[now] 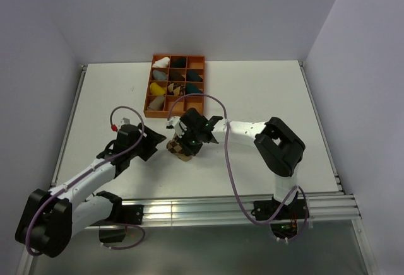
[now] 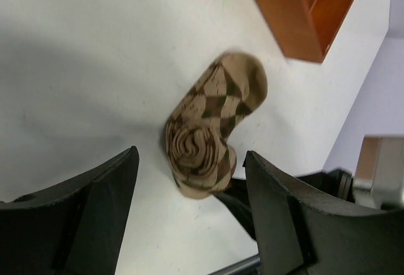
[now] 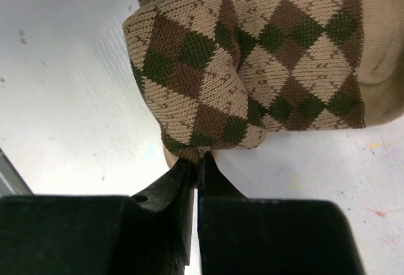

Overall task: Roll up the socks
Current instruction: Roll the sock at the center of the board.

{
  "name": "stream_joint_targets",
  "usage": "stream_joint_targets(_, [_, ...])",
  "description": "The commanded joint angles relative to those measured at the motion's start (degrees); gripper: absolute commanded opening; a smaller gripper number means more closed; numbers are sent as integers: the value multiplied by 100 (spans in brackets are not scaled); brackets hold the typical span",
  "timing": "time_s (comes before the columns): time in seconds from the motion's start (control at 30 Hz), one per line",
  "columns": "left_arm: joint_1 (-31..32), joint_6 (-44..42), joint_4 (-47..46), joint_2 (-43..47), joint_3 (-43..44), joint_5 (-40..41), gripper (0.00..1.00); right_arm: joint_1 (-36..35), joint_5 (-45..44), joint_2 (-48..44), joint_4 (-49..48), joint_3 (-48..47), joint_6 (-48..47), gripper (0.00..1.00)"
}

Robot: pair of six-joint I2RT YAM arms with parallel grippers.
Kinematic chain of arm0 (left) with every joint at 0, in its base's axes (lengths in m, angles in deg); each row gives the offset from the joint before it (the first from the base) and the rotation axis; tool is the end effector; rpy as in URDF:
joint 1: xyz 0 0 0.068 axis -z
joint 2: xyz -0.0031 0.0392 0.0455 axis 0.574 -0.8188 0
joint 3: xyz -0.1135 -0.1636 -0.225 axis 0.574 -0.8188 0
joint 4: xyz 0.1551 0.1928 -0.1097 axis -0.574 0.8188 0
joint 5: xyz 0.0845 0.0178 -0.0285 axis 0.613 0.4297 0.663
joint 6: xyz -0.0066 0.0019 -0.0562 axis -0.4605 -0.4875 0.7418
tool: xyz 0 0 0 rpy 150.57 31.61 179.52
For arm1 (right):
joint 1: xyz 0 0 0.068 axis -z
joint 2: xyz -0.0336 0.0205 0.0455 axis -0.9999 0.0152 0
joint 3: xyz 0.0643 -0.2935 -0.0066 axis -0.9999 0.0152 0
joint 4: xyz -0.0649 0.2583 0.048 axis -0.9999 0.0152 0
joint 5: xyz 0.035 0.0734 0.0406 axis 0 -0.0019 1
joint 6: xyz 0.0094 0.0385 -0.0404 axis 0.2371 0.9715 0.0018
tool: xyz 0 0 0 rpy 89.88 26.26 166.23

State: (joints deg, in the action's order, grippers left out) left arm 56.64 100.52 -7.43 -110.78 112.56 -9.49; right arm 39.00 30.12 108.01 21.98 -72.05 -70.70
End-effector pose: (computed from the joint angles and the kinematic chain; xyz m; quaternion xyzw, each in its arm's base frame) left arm 0.1900 -0.0766 0.1939 -0.3685 0.8249 -0.3181 0.2873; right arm 0.2474 0.3146 0.1868 -0.4907 0.8145 0.2349 0.2017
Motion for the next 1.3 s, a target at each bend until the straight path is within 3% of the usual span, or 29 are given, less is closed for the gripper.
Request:
stream_joint_targets(0.0, [325, 230, -439, 239, -137, -2, 74, -32, 188, 209, 242, -259, 223, 0])
stream_joint_targets(0.27, [836, 274, -1197, -462, -200, 147, 72, -32, 364, 350, 418, -452, 540, 0])
stream_joint_targets(0.57, [942, 168, -670, -1105, 108, 622, 68, -23, 619, 446, 242, -426, 1084, 0])
stream_joint_targets(0.77, [951, -78, -547, -1570, 424, 666, 55, 21, 988, 412, -293, -119, 1593, 0])
stream_joint_targets(0.9, [942, -385, -109, -1992, 898, 622, 35, 47, 997, 218, -750, 136, 1841, 0])
stream_joint_targets(1.0, [951, -552, 51, -2230, 1109, 613, 21, 47, 839, 8, -952, 303, 1938, 13])
stream_joint_targets(1.1, [942, -710, 305, -2353, 1303, 666, 14, 38, 409, -440, -1233, 575, 2017, 28])
stream_joint_targets(1.2, [942, -868, 578, -2494, 1531, 683, 13, 3, -355, -1134, -1716, 1049, 2069, 43])
stream_joint_targets(1.27, [951, -957, 719, -2608, 1637, 657, 12, -110, -898, -1574, -1902, 1400, 2061, 47])
